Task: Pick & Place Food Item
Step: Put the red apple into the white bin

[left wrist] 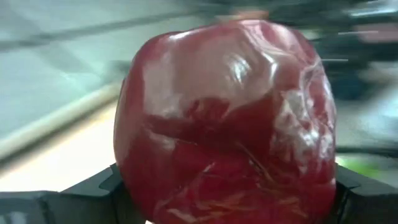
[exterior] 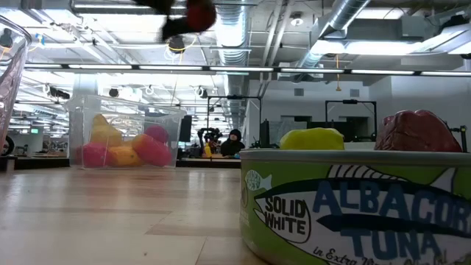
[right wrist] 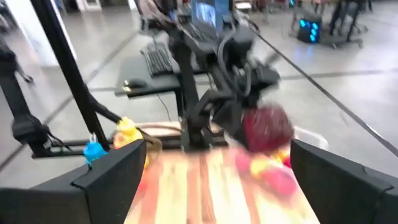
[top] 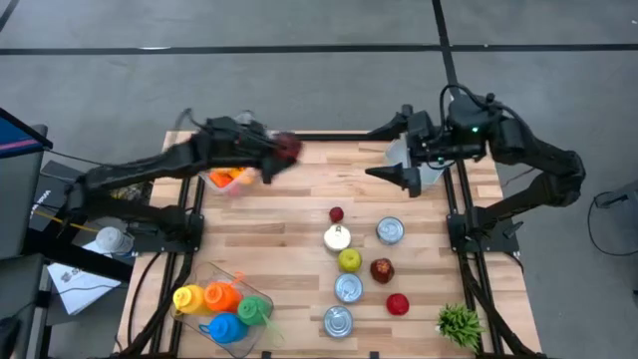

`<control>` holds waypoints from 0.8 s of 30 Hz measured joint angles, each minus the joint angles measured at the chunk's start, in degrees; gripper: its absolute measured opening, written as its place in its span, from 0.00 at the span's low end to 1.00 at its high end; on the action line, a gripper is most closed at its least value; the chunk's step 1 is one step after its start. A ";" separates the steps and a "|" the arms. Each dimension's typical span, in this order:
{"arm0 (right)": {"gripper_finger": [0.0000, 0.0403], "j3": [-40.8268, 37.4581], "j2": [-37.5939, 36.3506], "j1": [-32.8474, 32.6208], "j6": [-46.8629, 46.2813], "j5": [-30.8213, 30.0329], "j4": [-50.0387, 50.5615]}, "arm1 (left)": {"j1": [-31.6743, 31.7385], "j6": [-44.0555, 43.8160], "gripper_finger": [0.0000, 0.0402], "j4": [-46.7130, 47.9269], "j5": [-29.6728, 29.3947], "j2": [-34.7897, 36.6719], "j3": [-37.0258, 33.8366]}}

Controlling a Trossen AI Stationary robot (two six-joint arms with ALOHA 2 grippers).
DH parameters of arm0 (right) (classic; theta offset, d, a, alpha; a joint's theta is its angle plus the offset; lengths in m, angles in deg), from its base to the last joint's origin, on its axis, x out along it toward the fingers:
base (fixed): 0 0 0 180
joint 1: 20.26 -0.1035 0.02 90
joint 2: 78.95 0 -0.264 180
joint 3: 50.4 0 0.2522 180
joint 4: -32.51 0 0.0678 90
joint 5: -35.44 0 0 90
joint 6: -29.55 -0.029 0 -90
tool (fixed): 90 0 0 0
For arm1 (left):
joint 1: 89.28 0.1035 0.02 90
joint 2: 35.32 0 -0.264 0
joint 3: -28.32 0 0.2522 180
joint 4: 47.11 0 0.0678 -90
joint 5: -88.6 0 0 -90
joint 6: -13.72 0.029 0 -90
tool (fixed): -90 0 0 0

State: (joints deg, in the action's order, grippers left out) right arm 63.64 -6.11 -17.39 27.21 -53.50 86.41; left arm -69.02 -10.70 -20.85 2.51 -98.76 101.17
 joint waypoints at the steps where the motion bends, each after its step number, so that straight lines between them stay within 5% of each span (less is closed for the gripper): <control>1: 0.96 0.64 0.00 -0.21 0.01 -1.14 1.69 | 0.61 1.25 0.72 5.09 -5.96 2.45 0.00; 4: 0.96 0.90 0.03 -0.17 0.00 -3.36 4.62 | 2.37 1.77 0.73 19.06 -21.56 7.77 0.00; 6: 0.96 0.34 0.09 -0.06 0.02 -4.06 4.71 | 3.99 1.03 0.73 26.62 -26.06 9.63 0.00; 14: 0.95 -1.08 2.52 1.07 1.29 -4.10 3.71 | 10.32 0.00 0.73 40.93 -29.16 3.92 -0.04; 24: 0.95 -1.10 5.33 1.68 0.88 -3.93 6.41 | 14.57 0.17 0.73 47.96 -23.86 -6.31 -0.04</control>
State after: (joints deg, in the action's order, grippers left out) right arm 62.54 -0.78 -15.71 28.08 -57.43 92.82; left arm -54.45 -10.53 27.12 -21.35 -105.07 101.12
